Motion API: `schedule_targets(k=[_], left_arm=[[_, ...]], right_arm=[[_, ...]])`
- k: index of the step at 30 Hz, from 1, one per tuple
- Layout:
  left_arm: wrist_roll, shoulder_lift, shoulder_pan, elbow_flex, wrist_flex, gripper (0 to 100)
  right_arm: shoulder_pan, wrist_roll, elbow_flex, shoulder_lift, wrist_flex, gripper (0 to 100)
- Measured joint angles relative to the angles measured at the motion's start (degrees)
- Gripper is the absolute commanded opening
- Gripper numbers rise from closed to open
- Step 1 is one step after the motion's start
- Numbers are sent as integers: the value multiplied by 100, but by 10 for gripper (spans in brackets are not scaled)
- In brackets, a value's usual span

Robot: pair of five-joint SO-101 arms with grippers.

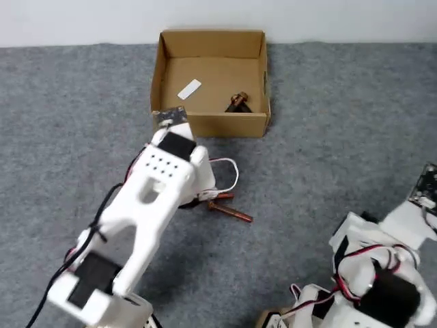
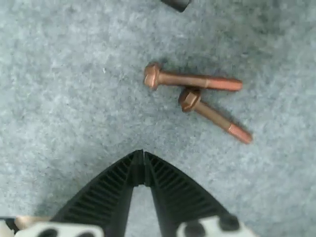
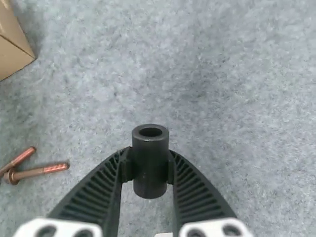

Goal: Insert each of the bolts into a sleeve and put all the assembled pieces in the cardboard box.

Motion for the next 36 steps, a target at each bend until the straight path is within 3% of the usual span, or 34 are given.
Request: schedule_targets(k=[5,22,36], left_arm=[[18,941,35,-738,0,141],[35,2927,484,-2057,-26,125],[44,3473,492,-2418,149,126]], right_arm=[[53,0,0,-88,0,11],[53,0,0,-123,0,11],[53,0,35,-123,0,11]])
